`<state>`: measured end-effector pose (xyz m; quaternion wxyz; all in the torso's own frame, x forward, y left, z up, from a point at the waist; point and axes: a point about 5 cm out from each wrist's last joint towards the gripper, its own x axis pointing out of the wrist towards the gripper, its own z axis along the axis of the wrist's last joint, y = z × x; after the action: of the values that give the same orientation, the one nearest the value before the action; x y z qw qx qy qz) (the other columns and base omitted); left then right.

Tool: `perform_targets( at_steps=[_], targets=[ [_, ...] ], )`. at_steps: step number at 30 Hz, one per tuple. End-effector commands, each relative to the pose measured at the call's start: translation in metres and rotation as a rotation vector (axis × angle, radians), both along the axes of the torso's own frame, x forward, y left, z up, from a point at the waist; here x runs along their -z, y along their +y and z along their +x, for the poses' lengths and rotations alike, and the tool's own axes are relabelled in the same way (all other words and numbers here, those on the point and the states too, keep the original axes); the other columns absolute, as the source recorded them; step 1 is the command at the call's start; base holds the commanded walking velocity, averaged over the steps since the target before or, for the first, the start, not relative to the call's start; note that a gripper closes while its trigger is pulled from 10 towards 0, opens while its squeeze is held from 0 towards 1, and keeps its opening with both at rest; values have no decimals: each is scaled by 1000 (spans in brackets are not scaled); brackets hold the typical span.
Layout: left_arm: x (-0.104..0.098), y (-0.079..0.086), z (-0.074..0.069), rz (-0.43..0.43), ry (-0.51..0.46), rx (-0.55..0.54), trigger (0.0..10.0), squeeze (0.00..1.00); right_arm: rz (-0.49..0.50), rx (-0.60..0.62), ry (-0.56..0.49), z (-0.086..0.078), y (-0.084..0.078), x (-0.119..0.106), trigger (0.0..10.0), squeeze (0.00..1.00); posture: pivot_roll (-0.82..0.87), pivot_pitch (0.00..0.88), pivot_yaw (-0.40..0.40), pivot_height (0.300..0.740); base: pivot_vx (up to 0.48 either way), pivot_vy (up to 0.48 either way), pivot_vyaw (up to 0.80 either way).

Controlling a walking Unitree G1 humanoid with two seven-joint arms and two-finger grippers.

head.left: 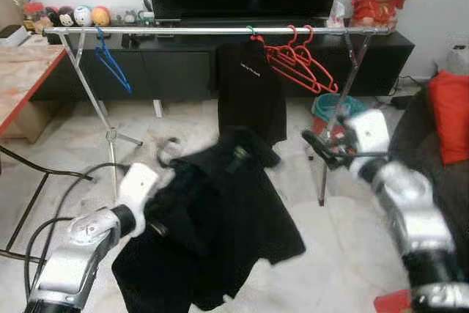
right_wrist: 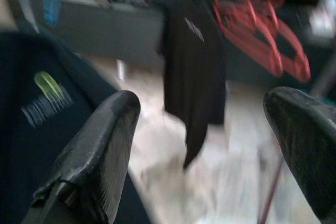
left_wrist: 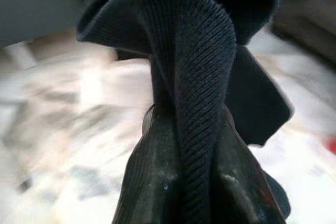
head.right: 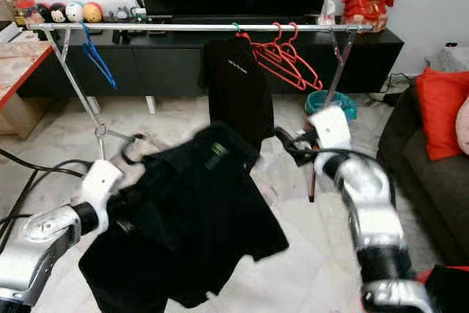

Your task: Hang hanger

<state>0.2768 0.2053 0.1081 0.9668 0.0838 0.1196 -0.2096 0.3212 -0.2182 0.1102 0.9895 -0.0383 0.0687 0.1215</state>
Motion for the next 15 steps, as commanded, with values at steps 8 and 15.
perform_targets(
  at_steps=[8,15],
  targets=[
    [7,39,-13,18,-117,-399,10000,0,97,157,23,-27,-1,33,10000,0,106,0,-33,740,0,0,0],
    [25,45,-28,-37,-80,-475,10000,0,156,219,69,-41,15,60,10000,0,101,0,20,740,0,0,0]
  ],
)
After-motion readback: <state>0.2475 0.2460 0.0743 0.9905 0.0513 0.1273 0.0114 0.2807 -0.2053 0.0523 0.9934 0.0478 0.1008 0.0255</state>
